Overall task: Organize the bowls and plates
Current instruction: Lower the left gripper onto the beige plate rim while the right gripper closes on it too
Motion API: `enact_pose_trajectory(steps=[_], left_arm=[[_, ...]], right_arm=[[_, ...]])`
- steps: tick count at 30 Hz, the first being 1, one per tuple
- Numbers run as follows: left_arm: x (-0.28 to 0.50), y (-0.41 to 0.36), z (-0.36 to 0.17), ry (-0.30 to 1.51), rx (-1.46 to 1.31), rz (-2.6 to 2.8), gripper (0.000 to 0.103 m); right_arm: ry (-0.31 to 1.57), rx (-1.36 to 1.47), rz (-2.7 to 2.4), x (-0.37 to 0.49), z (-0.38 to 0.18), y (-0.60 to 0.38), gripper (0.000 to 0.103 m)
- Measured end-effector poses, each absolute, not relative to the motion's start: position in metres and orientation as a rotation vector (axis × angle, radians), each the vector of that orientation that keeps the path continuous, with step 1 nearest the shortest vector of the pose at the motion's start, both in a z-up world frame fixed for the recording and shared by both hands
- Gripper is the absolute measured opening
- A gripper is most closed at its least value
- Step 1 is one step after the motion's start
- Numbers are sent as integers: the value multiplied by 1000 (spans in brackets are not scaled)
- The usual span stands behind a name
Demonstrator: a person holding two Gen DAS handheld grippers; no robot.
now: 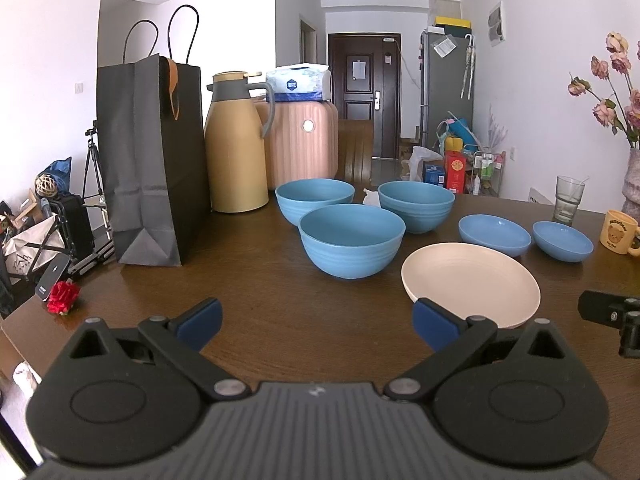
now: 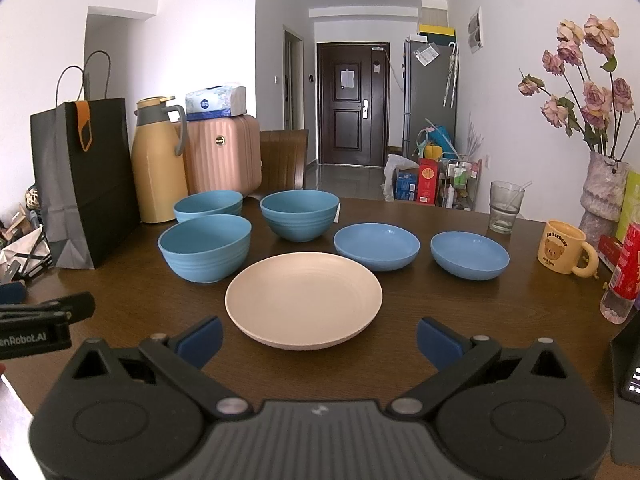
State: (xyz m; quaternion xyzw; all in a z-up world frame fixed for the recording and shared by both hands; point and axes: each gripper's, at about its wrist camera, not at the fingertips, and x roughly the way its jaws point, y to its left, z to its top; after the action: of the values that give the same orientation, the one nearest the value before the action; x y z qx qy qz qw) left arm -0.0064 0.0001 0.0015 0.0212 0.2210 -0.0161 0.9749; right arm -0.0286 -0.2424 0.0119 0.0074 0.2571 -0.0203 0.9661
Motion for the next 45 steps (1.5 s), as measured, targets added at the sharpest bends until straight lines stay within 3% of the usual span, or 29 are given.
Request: enact_pose_trajectory(steps=[24, 39, 45], left_arm=[[89, -31, 16, 525, 54, -18, 103], [169, -58, -4, 733, 14, -41, 103], [196, -67, -19, 828, -13, -41, 103]], right_arm=[[602, 20, -49, 70, 20, -295, 103], [757, 39, -68, 164, -3, -342, 102], [815, 89, -38, 190, -21, -358, 97]])
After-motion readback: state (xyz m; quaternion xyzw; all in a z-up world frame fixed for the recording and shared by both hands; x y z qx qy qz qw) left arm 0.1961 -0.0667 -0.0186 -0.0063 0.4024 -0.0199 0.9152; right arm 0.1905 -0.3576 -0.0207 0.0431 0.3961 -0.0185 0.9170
